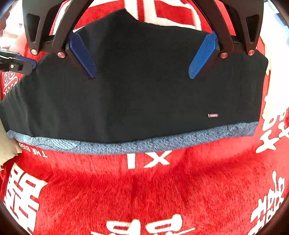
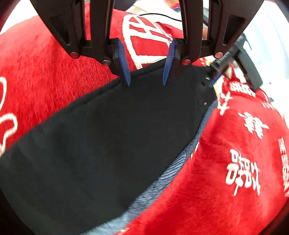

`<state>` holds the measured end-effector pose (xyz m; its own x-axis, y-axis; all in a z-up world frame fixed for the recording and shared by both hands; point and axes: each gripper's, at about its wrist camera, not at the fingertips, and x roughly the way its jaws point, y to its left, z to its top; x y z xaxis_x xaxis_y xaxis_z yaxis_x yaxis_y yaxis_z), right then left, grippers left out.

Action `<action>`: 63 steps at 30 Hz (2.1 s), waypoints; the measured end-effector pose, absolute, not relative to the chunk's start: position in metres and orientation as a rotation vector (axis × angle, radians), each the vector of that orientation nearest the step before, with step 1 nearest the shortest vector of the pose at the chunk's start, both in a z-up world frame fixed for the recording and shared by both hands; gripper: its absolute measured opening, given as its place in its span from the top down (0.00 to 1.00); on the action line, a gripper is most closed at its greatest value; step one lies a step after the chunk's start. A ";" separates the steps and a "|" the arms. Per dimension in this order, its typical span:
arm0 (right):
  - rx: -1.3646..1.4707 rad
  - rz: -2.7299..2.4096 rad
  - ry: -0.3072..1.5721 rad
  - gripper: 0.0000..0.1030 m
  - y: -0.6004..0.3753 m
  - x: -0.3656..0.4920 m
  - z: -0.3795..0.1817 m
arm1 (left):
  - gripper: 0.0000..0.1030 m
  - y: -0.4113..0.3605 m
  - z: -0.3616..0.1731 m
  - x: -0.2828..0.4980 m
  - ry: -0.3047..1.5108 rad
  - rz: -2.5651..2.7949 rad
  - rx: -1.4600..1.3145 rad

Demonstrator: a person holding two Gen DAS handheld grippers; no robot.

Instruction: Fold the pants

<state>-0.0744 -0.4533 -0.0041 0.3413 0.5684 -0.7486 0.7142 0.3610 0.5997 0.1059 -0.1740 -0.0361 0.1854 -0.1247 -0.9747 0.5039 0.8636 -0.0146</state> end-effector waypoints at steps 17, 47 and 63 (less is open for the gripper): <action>1.329 -0.217 1.257 0.92 -0.450 -0.083 -0.009 | 0.00 -0.187 -0.062 0.059 1.376 -0.447 0.473; 0.511 -0.653 1.311 0.72 -0.685 -0.066 -0.013 | 0.00 -0.330 -0.059 0.076 1.305 -0.377 0.455; 0.629 -0.306 1.311 0.62 -0.640 -0.019 -0.017 | 0.00 -0.450 -0.076 0.096 1.265 -0.341 0.413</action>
<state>-0.0188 -0.6400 -0.0172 0.2488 0.1362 -0.9589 0.5471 0.7972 0.2552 0.0961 -0.4503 -0.0760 0.2689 -0.0210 -0.9629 0.4660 0.8778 0.1109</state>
